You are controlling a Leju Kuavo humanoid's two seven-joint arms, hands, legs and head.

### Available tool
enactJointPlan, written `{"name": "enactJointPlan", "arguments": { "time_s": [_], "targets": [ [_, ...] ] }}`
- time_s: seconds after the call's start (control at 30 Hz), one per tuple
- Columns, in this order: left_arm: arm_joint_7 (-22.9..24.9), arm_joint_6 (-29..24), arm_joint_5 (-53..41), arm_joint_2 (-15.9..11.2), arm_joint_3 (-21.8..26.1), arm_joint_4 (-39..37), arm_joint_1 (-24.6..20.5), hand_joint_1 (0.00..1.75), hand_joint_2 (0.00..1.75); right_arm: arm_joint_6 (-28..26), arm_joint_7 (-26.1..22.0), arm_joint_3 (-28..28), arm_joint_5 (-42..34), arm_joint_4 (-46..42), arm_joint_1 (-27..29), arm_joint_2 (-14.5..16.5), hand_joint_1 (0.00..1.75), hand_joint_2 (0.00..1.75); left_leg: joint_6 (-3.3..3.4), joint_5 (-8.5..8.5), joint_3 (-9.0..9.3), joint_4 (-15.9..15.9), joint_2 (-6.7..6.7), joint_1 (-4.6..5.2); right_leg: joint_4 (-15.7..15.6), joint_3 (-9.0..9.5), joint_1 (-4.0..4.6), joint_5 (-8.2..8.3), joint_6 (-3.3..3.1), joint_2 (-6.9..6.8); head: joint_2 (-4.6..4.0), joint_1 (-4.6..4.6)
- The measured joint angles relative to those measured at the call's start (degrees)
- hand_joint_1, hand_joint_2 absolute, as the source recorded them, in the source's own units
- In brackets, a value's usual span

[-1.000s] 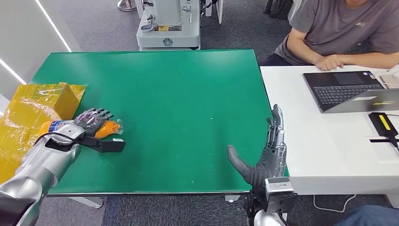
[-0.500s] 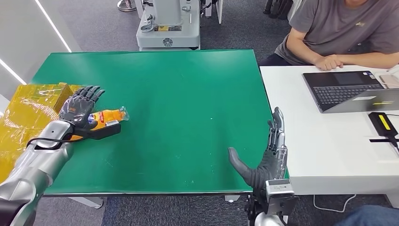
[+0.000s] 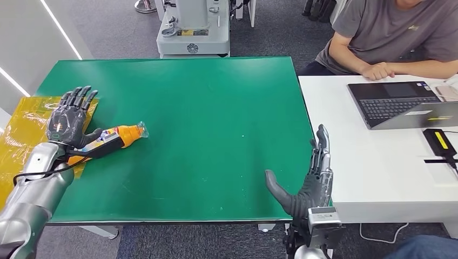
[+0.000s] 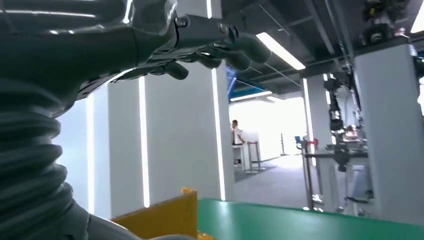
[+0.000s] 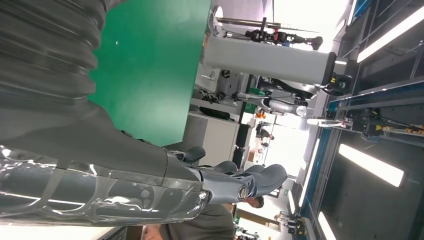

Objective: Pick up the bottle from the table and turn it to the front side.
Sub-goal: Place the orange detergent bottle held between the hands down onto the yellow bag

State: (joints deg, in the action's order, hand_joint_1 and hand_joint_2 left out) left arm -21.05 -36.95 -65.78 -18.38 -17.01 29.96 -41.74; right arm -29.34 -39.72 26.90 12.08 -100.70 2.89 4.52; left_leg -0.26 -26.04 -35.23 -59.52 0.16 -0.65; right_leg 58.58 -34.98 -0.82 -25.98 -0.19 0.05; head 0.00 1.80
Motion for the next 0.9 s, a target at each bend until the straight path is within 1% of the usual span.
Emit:
{"name": "enactJointPlan", "arguments": {
  "time_s": [0.03, 0.1, 0.17, 0.23, 0.33, 0.37, 0.4, 0.43, 0.5, 0.53, 0.57, 0.6, 0.67, 0.73, 0.8, 0.9],
  "targets": [
    [-1.56, 0.04, 1.89, 0.3, 1.17, 1.52, 0.7, 0.0, 1.75, 0.03, 0.13, 0.0, 0.02, -0.04, -0.01, 0.07, 0.0, 1.75, 0.0, 0.0, 0.0, -0.01, 0.0, 0.0, 0.0, 0.0, 0.0, 0.0, 0.0, 0.0, 0.0, 0.01],
    [-6.88, 0.88, 8.92, 1.42, 3.7, 5.27, 2.34, 0.0, 1.75, 0.21, 0.44, -0.01, 0.01, -0.05, -0.09, 0.13, 0.0, 1.75, 0.0, 0.0, 0.0, -0.02, -0.01, 0.0, -0.01, 0.0, 0.0, 0.0, 0.0, -0.02, 0.0, 0.02],
    [-12.67, 4.33, 19.45, 3.68, 6.38, 10.51, 4.36, 0.0, 1.75, 0.62, 0.71, -0.01, -0.13, -0.02, -0.33, 0.22, 0.0, 1.75, 0.0, 0.0, 0.0, -0.03, -0.07, 0.01, -0.02, 0.02, -0.01, 0.0, 0.0, -0.07, 0.0, 0.01],
    [-16.15, 8.71, 29.86, 6.51, 8.09, 16.53, 6.44, 0.0, 1.75, 1.01, 0.8, 0.0, -0.4, 0.15, -0.73, 0.34, 0.0, 1.75, 0.01, 0.0, -0.01, -0.03, -0.12, 0.01, -0.03, 0.06, -0.02, -0.01, 0.01, -0.13, 0.0, -0.01],
    [-17.26, 12.13, 37.04, 9.66, 8.75, 23.31, 8.6, 0.0, 1.75, 1.31, 0.75, 0.01, -0.69, 0.53, -1.2, 0.45, 0.0, 1.75, 0.02, -0.01, -0.01, -0.03, -0.1, 0.02, -0.03, 0.09, -0.03, 0.0, 0.02, -0.12, 0.0, 0.0],
    [-17.38, 13.93, 39.91, 10.48, 8.83, 25.02, 9.12, 0.0, 1.75, 1.49, 0.74, 0.01, -0.79, 0.67, -1.27, 0.46, 0.0, 1.75, 0.02, -0.01, 0.0, -0.03, -0.09, 0.02, -0.04, 0.09, -0.03, 0.0, 0.02, -0.11, 0.0, 0.01],
    [-17.07, 17.07, 44.5, 11.62, 8.93, 26.64, 9.59, 0.0, 1.75, 1.8, 0.76, 0.04, -0.97, 0.87, -1.4, 0.46, 0.0, 1.75, 0.02, -0.01, 0.0, -0.04, -0.1, 0.02, -0.05, 0.09, -0.03, 0.0, 0.02, -0.12, 0.0, 0.02],
    [-16.22, 21.02, 50.22, 12.93, 9.15, 28.13, 10.05, 0.0, 1.75, 2.1, 0.79, 0.12, -1.22, 1.13, -1.63, 0.45, 0.0, 1.75, 0.02, -0.01, 0.0, -0.04, -0.14, 0.02, -0.06, 0.1, -0.03, 0.0, 0.03, -0.17, 0.0, 0.02],
    [-13.92, 30.74, 65.34, 16.25, 9.6, 30.8, 11.23, 0.0, 1.75, 2.45, 0.76, 0.51, -2.01, 1.94, -2.51, 0.44, 0.0, 1.75, 0.02, -0.01, 0.0, -0.04, -0.2, 0.02, -0.07, 0.12, -0.03, -0.01, 0.03, -0.25, 0.0, 0.01],
    [-13.23, 34.68, 72.74, 17.93, 9.62, 32.01, 12.02, 0.0, 1.75, 2.38, 0.68, 0.79, -2.4, 2.48, -3.07, 0.43, 0.0, 1.75, 0.02, -0.01, 0.0, -0.04, -0.22, 0.02, -0.07, 0.13, -0.03, -0.01, 0.04, -0.26, 0.0, 0.01],
    [-13.07, 37.54, 79.6, 19.63, 9.26, 33.33, 12.97, 0.0, 1.75, 2.18, 0.59, 1.14, -2.74, 3.08, -3.64, 0.4, 0.0, 1.75, 0.02, -0.01, 0.0, -0.04, -0.21, 0.02, -0.07, 0.13, -0.03, 0.0, 0.04, -0.25, 0.0, 0.0],
    [-13.22, 38.96, 84.74, 21.17, 8.55, 34.67, 13.98, 0.0, 1.75, 1.9, 0.51, 1.49, -2.96, 3.64, -4.17, 0.37, 0.0, 1.75, 0.02, -0.01, 0.0, -0.04, -0.21, 0.03, -0.07, 0.13, -0.03, 0.0, 0.04, -0.24, 0.0, 0.01],
    [-13.94, 40.05, 92.08, 23.87, 6.6, 37.4, 16.02, 0.0, 1.75, 1.29, 0.45, 2.15, -3.12, 4.38, -4.97, 0.28, 0.0, 1.75, 0.03, -0.02, -0.01, -0.05, -0.2, 0.03, -0.07, 0.13, -0.03, 0.01, 0.04, -0.23, 0.0, 0.0],
    [-14.64, 40.45, 96.28, 25.88, 4.93, 40.03, 17.92, 0.0, 1.75, 0.79, 0.51, 2.71, -3.14, 4.74, -5.44, 0.15, 0.0, 1.75, 0.05, -0.04, -0.02, -0.05, -0.2, 0.03, -0.08, 0.12, -0.03, 0.0, 0.04, -0.23, 0.0, 0.0],
    [-15.36, 39.63, 97.52, 27.33, 3.81, 42.39, 19.51, 0.0, 1.75, 0.45, 0.83, 3.06, -3.07, 5.01, -5.73, 0.01, 0.0, 1.75, 0.06, -0.05, -0.02, -0.04, -0.2, 0.02, -0.09, 0.11, -0.03, -0.01, 0.04, -0.23, 0.0, 0.01],
    [-17.33, 34.5, 95.08, 28.95, 2.38, 45.21, 21.66, 0.0, 1.75, 0.08, 1.89, 3.38, -2.58, 5.24, -6.11, -0.11, 0.0, 1.75, 0.05, -0.06, -0.01, -0.02, -0.2, 0.02, -0.09, 0.11, -0.02, -0.02, 0.04, -0.23, 0.0, 0.01]
  ]
}}
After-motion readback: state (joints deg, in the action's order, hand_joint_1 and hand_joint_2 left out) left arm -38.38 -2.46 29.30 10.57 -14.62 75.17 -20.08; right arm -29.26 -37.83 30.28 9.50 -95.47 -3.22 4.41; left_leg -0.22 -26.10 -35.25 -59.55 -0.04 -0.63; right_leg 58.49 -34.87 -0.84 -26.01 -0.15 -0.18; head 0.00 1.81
